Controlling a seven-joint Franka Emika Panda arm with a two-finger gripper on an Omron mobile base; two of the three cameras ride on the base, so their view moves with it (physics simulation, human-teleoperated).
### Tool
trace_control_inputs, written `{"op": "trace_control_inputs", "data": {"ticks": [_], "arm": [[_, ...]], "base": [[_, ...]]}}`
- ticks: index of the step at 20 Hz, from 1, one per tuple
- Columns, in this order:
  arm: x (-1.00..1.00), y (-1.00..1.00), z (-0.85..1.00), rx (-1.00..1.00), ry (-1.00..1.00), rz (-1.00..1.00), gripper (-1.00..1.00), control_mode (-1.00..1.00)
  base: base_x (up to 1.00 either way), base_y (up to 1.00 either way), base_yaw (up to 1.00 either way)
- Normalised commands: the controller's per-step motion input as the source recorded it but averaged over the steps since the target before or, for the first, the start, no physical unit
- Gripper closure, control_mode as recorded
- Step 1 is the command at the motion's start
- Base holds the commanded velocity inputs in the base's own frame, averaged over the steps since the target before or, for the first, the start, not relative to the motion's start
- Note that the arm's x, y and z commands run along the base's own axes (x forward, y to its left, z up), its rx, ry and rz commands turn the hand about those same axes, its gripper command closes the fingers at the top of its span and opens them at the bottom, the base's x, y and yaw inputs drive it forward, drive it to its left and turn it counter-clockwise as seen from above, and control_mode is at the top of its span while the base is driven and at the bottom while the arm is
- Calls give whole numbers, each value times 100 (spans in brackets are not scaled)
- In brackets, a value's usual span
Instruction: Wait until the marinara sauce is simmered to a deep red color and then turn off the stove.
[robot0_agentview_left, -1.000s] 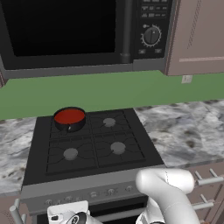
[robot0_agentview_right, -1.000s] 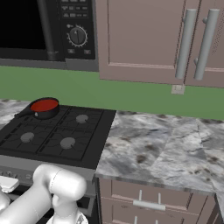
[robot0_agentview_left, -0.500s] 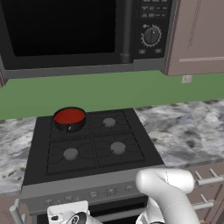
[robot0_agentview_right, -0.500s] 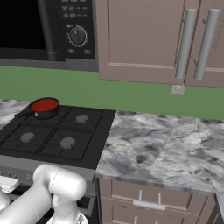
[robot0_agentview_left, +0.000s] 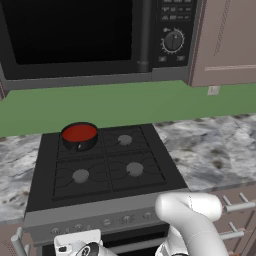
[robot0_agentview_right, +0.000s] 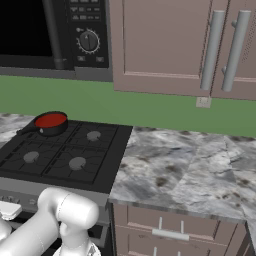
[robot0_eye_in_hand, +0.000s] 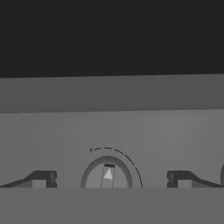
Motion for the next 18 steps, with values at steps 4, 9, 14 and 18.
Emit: {"op": "trace_control_inputs", "data": {"ticks": [4, 9, 14, 18], "arm": [[0, 0, 0, 0, 0, 0, -100, -100], [0, 0, 0, 0, 0, 0, 100, -100], [0, 0, 0, 0, 0, 0, 100, -100], [0, -7, 0, 1, -2, 0, 100, -100]], "base": [[0, 0, 0], [0, 0, 0], [0, 0, 0], [0, 0, 0]]}}
